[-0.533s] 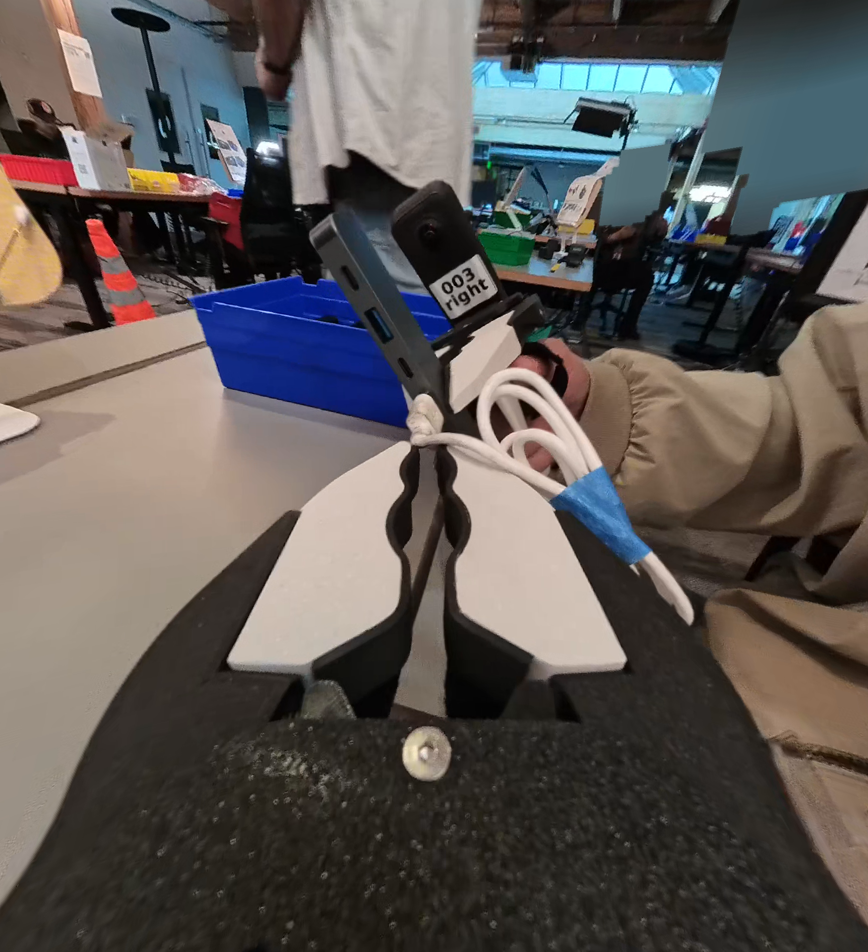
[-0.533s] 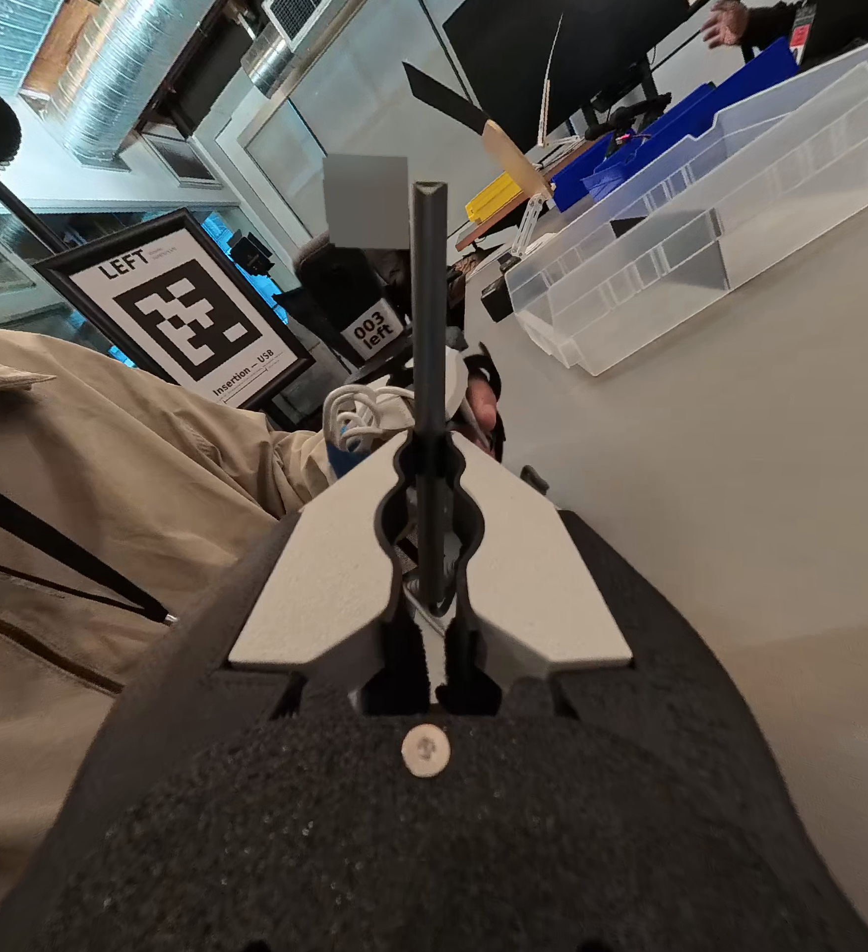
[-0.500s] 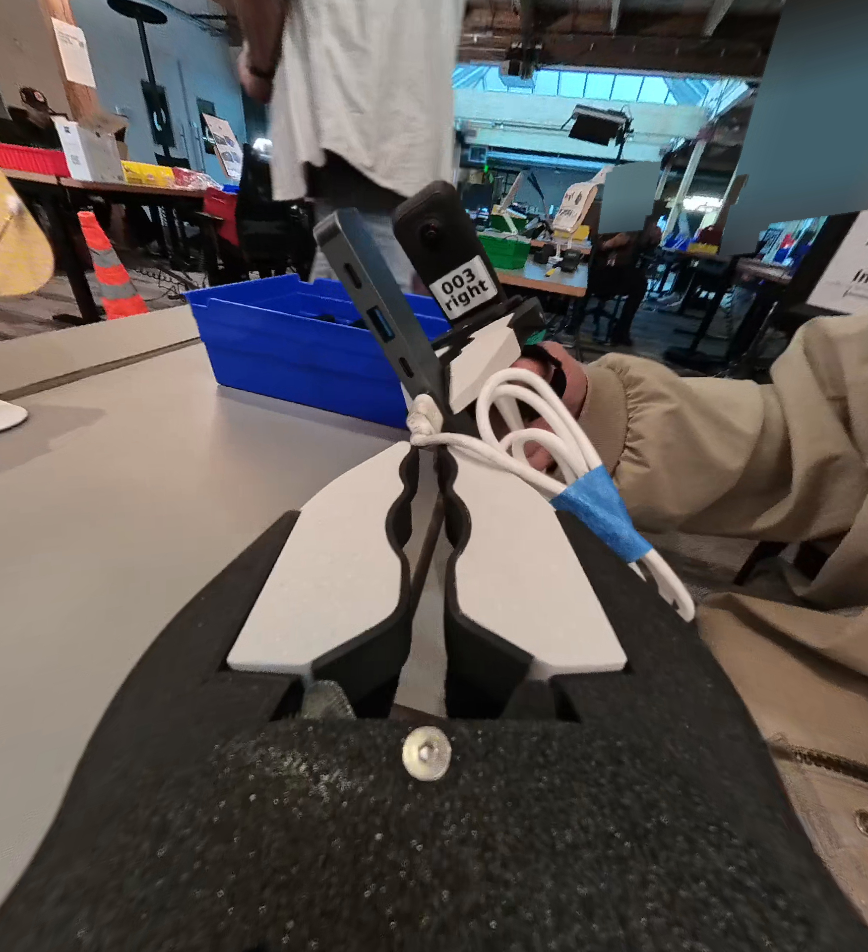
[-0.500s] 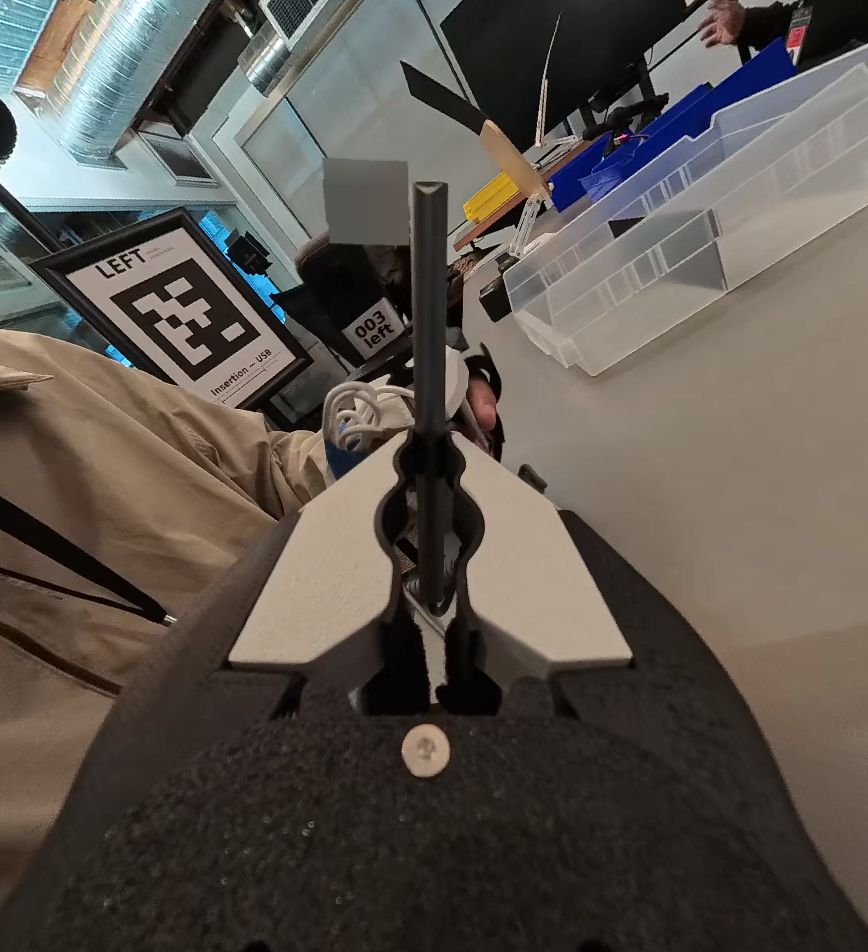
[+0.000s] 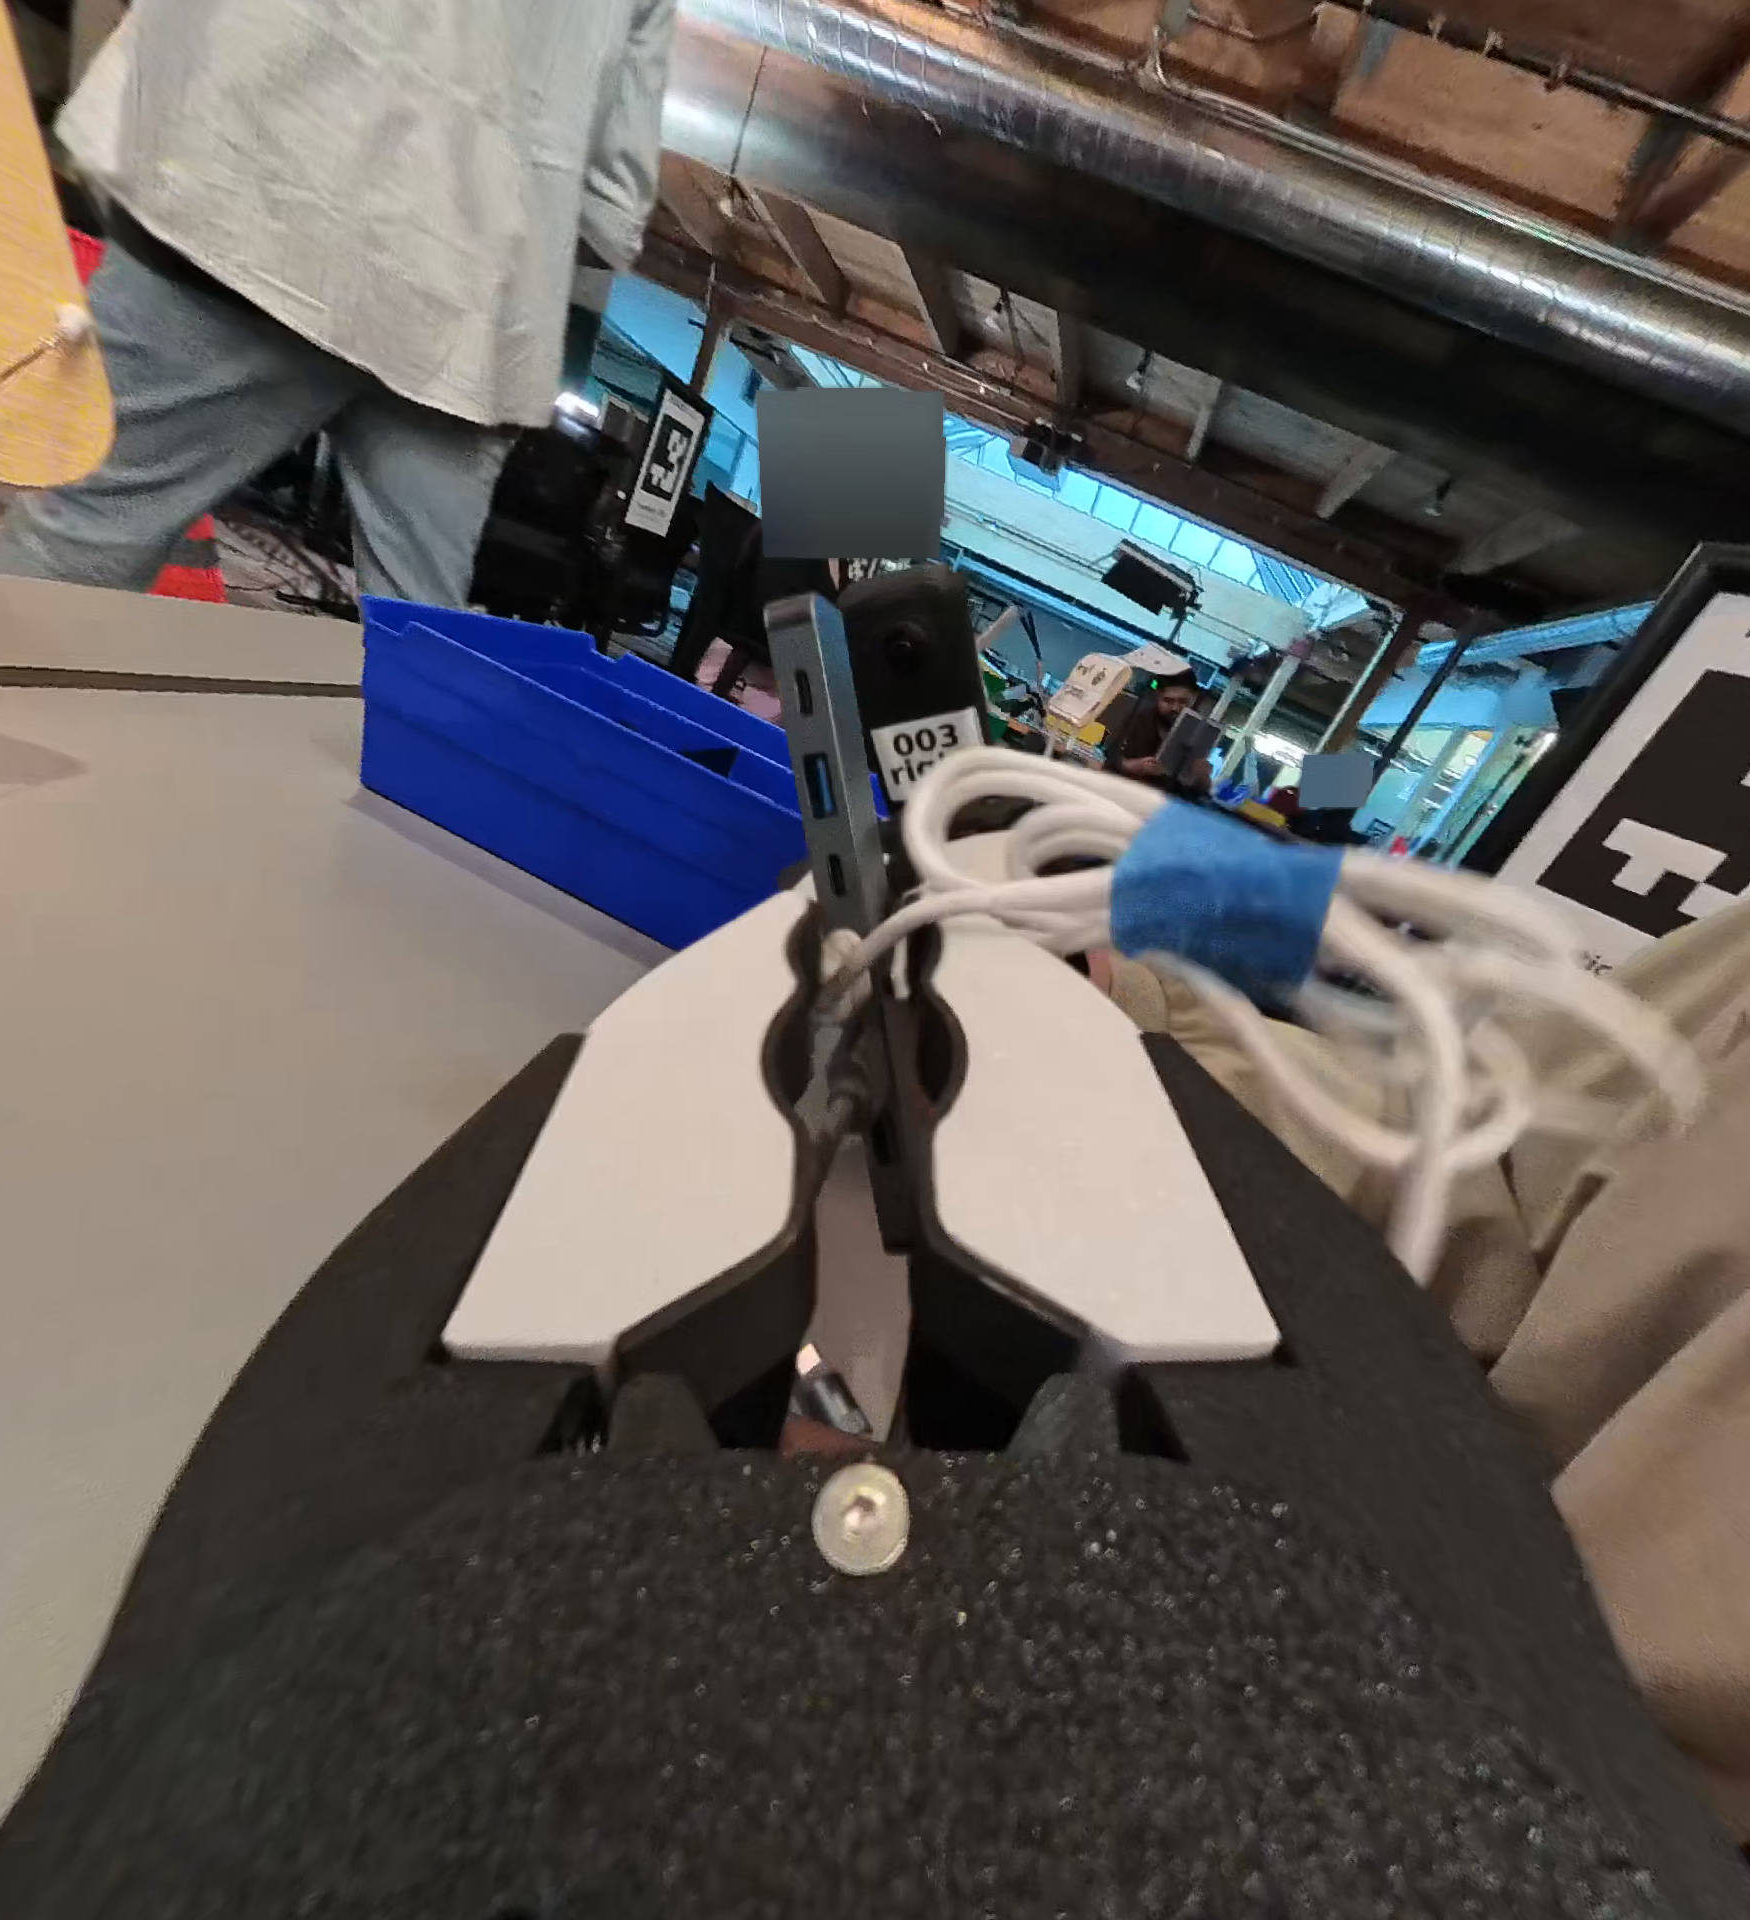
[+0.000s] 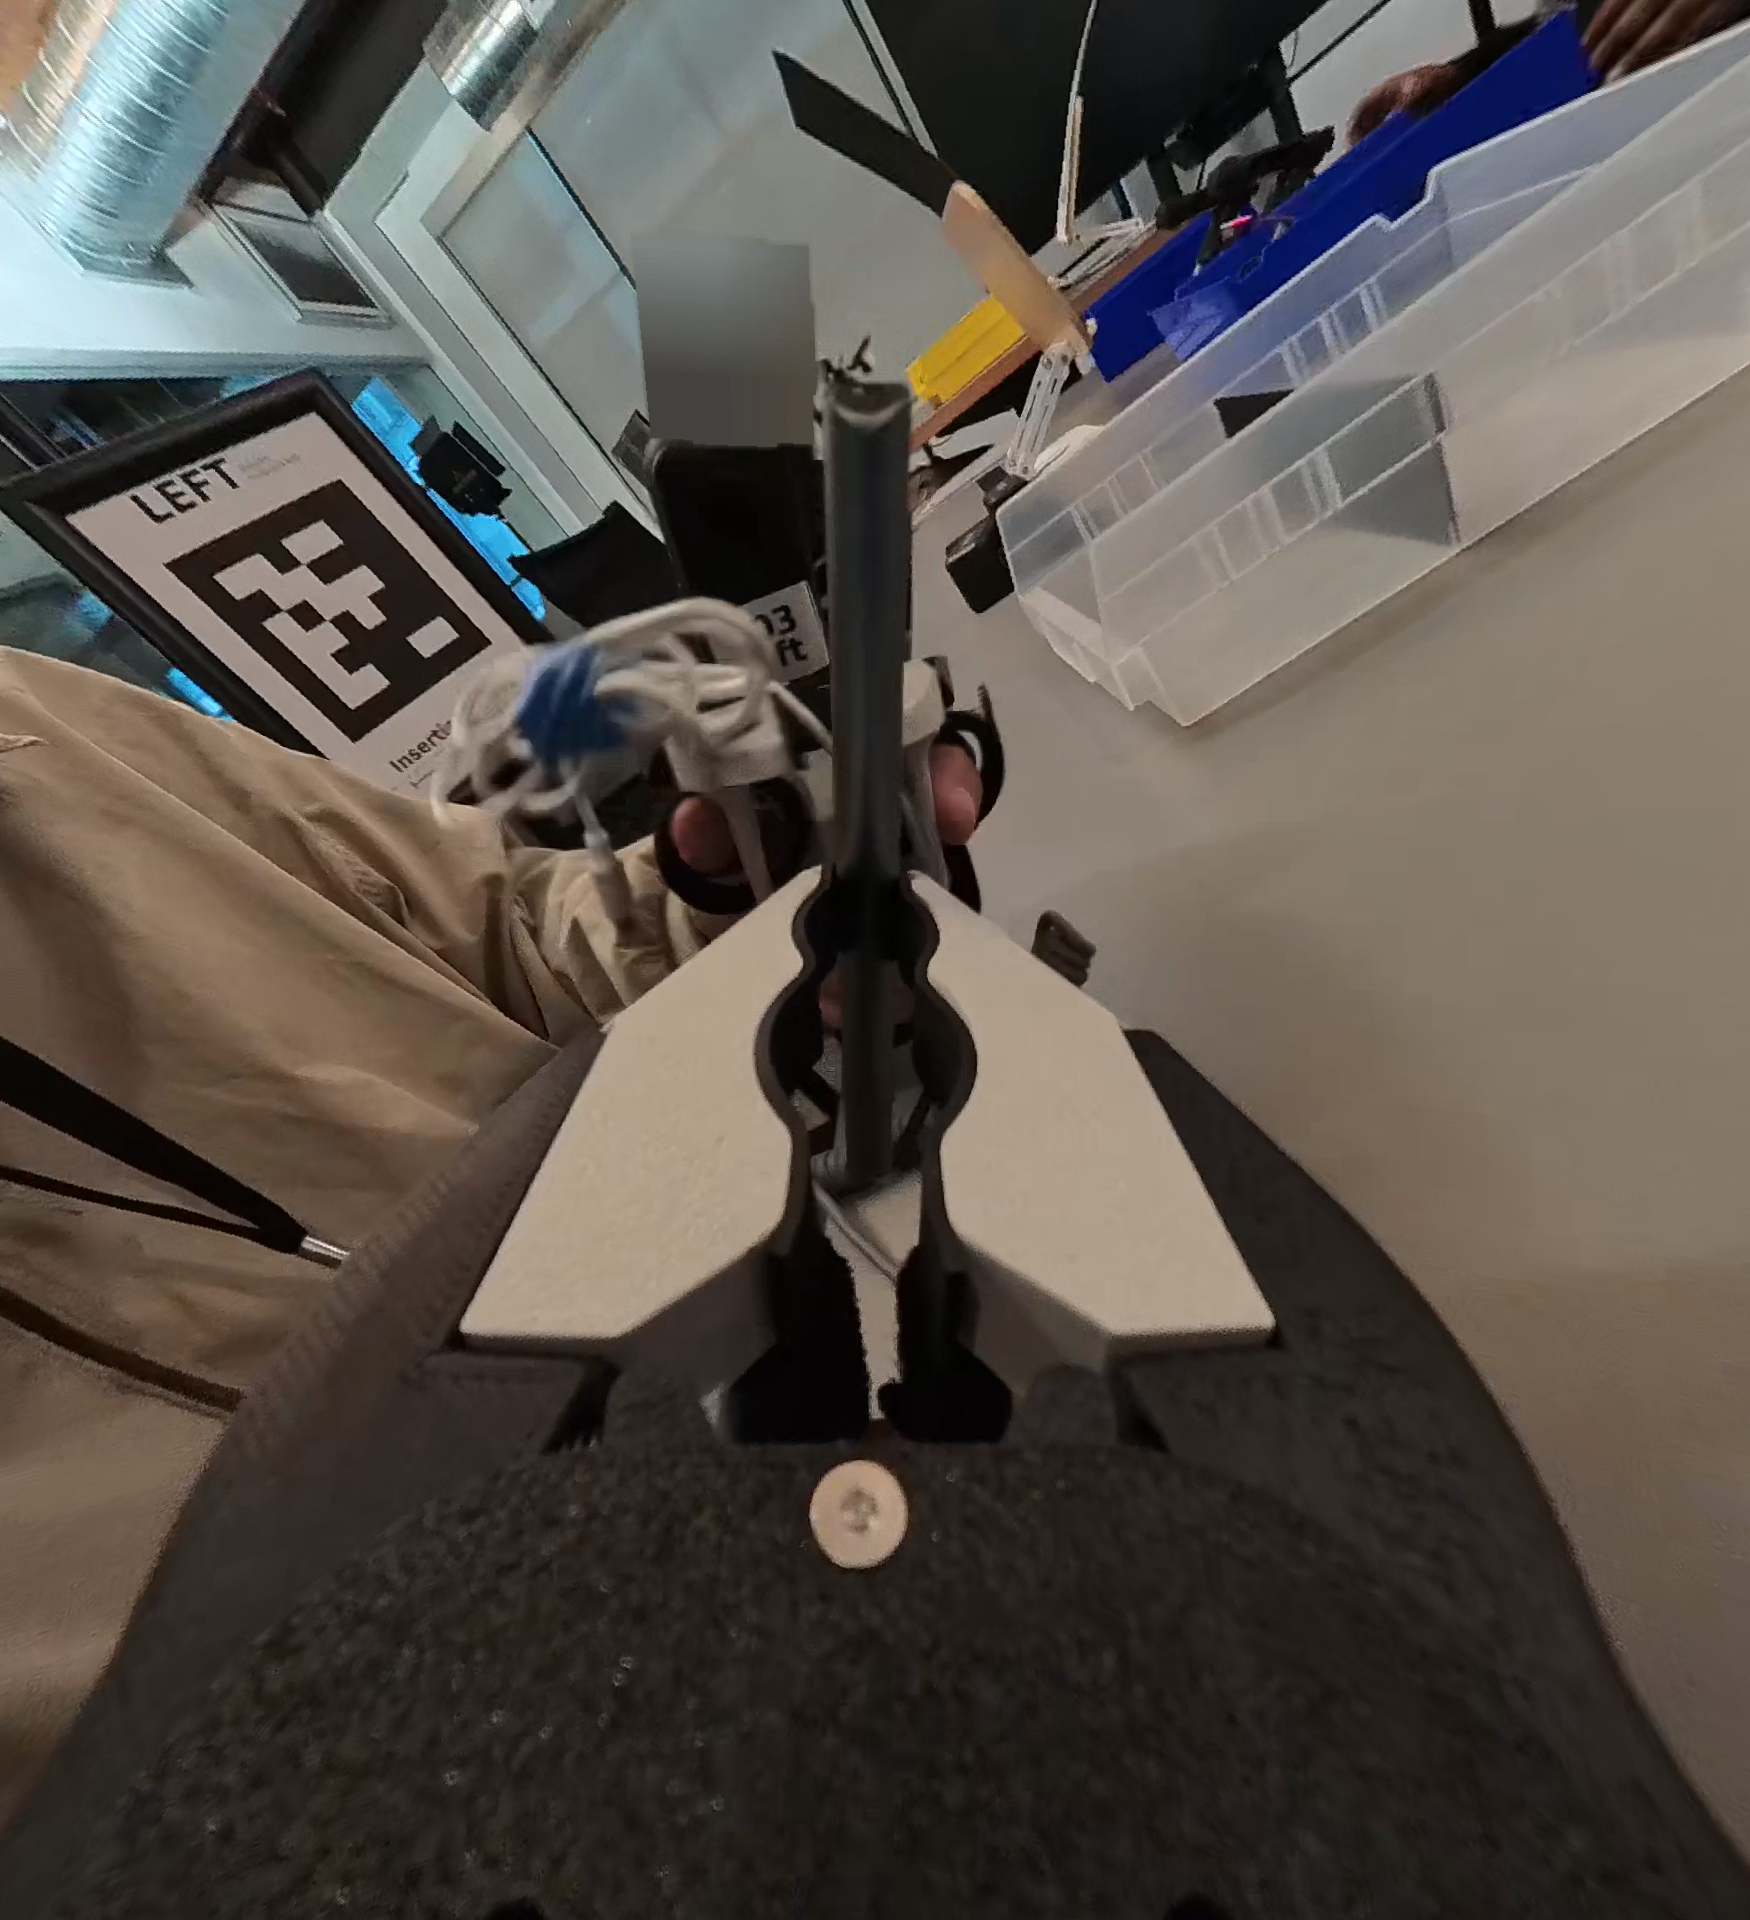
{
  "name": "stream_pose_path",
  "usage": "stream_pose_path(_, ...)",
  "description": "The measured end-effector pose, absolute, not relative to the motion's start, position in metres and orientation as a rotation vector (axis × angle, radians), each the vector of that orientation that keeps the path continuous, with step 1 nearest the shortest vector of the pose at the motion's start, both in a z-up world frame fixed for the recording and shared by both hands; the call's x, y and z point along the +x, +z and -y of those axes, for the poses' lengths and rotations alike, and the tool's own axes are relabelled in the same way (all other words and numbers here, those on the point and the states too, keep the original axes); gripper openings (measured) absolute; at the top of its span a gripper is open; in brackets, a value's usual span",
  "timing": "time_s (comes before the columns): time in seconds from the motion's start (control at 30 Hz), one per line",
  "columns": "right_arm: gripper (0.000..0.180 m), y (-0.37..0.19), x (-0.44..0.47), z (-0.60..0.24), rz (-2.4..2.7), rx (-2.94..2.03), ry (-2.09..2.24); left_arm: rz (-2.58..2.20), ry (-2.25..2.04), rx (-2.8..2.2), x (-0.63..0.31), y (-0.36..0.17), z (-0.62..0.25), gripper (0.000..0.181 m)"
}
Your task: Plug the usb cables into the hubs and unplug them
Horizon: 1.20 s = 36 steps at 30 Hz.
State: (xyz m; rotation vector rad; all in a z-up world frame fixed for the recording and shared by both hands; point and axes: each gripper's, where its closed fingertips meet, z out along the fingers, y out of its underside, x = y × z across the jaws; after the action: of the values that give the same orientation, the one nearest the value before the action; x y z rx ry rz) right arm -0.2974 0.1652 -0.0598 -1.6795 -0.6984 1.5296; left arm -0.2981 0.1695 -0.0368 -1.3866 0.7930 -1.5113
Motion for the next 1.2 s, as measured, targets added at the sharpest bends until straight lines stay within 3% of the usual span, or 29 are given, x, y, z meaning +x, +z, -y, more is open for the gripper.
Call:
stream_pose_path(0.13,0.009,-0.057,-0.3,-0.164,0.689,-1.663,1.568,-0.857,-1.469,-1.385,-0.301,-0.038,-0.168,0.005)
stream_pose_path(0.47,0.009,-0.063,-0.3,-0.166,0.685,-1.684,1.56,-0.961,-1.455,-1.451,-0.305,-0.049,-0.171,0.013)
stream_pose_path(0.57,0.009,-0.058,-0.294,-0.168,0.663,-1.662,1.571,-0.943,-1.374,-1.477,-0.309,-0.054,-0.182,0.028)
stream_pose_path(0.73,0.009,-0.06,-0.294,-0.168,0.674,-1.676,1.556,-1.006,-1.404,-1.465,-0.302,-0.055,-0.17,0.009)
stream_pose_path(1.2,0.009,-0.073,-0.29,-0.164,0.762,-1.799,1.449,-1.058,-1.46,-1.508,-0.297,-0.07,-0.165,0.008)
